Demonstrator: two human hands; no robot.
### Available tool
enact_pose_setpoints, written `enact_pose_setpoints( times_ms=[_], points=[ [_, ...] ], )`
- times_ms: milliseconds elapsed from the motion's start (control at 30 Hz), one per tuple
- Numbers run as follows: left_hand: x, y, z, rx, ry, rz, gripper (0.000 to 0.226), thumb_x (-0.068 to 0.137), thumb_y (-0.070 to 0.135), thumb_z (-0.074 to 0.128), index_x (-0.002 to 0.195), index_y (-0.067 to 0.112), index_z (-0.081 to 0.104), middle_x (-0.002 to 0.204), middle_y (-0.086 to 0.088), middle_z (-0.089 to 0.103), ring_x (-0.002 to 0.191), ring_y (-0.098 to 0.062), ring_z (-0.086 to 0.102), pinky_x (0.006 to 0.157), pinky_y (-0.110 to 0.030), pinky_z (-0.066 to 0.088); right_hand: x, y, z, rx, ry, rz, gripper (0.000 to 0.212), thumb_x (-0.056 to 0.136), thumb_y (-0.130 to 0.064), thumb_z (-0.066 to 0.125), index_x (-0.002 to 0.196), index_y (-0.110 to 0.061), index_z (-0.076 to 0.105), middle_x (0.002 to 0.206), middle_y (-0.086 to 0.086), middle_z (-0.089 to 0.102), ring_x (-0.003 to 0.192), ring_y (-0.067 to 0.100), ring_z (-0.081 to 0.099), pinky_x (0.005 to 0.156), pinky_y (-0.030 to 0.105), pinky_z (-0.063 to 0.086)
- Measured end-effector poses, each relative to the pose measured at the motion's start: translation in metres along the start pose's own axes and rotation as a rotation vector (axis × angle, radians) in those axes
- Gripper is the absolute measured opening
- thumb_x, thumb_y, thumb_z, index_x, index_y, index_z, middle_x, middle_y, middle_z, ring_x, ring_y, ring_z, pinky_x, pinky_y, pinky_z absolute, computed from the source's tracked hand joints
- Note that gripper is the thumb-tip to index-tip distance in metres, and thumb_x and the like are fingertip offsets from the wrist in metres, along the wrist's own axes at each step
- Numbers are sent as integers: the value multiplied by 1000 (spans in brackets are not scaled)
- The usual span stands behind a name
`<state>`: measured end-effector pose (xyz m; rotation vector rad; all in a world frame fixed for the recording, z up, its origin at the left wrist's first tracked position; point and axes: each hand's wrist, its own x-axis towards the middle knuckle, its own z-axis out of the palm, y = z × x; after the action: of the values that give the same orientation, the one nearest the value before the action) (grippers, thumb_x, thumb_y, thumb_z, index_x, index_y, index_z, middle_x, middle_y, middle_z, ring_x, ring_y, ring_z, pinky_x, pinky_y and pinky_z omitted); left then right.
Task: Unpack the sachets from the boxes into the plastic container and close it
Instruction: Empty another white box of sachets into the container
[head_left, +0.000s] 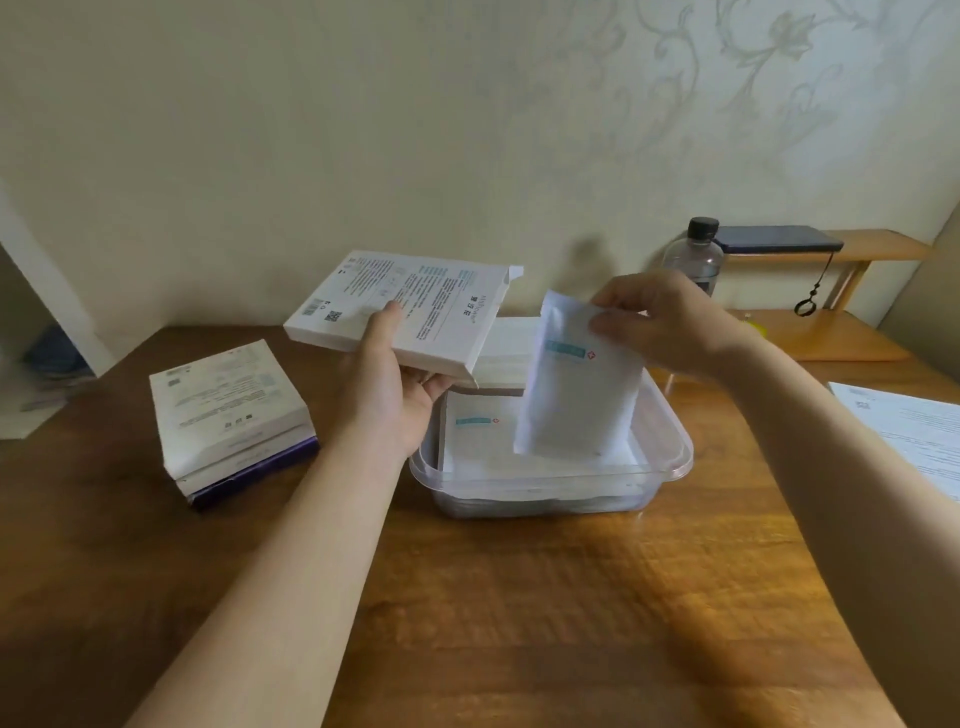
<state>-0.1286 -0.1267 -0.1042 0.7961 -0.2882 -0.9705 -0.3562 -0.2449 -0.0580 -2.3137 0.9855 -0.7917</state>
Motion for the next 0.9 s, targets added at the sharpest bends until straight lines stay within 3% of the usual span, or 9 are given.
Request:
enact_pose_setpoints(
  times_ms=[67,133,333,433,567,667,733,800,900],
  points=[
    [3,-2,0,36,-18,0,35,96,28,65,130,21,59,111,-11,76,101,-27,74,64,-38,59,5,4,6,11,-83,42,11,90,-9,67,83,-16,73,84,22,68,66,14,54,65,30,47],
    [5,-5,0,77,-34,9,36,96,30,65,131,24,59,116,-11,75,107,-29,72,65,-38,59,11,7,11,-32,-152,67,12,89,-12,68,82,-20,73,85,21,69,65,15,55,64,31,48],
    [5,-9,0,133,-55,25,34,97,32,64,131,27,59,116,-10,75,105,-27,73,64,-37,59,28,10,25,-404,-335,63,6,91,-20,66,91,-24,70,80,-6,64,70,14,58,62,27,47],
    [4,-10,0,158,-59,29,30,97,33,64,127,29,61,113,-7,76,106,-27,73,73,-40,60,30,10,31,-562,-346,35,8,93,-22,63,95,-28,68,80,-8,59,74,16,56,63,29,43],
    [3,-12,0,178,-51,46,35,96,34,65,131,29,59,115,-7,75,106,-26,73,63,-34,58,24,14,41,-825,-353,-23,11,95,-20,62,104,-24,66,95,-2,60,86,23,59,70,36,51],
    [2,-11,0,183,-51,48,35,97,34,64,131,29,59,114,-7,75,106,-26,73,59,-32,56,13,11,50,-1131,-292,-202,17,95,-16,61,112,-18,61,96,1,53,90,22,56,66,32,42],
    [1,-11,1,180,-50,45,32,97,33,64,128,28,60,113,-6,76,103,-25,73,58,-32,56,5,6,57,-1109,-274,-246,23,95,-22,62,118,-16,59,104,2,58,95,22,59,68,30,44],
    [0,-11,1,183,-42,51,30,97,33,64,127,29,61,111,-5,76,101,-24,74,58,-32,57,-1,-2,61,-884,-405,-134,43,96,-40,61,133,-21,54,125,2,59,110,23,59,85,34,52],
    [-1,-12,3,193,-42,67,32,97,32,64,129,29,60,110,-4,77,99,-23,74,57,-31,56,-9,-11,63,-746,-734,39,81,92,-65,51,158,-28,22,164,-4,24,147,24,32,117,42,29]
  ],
)
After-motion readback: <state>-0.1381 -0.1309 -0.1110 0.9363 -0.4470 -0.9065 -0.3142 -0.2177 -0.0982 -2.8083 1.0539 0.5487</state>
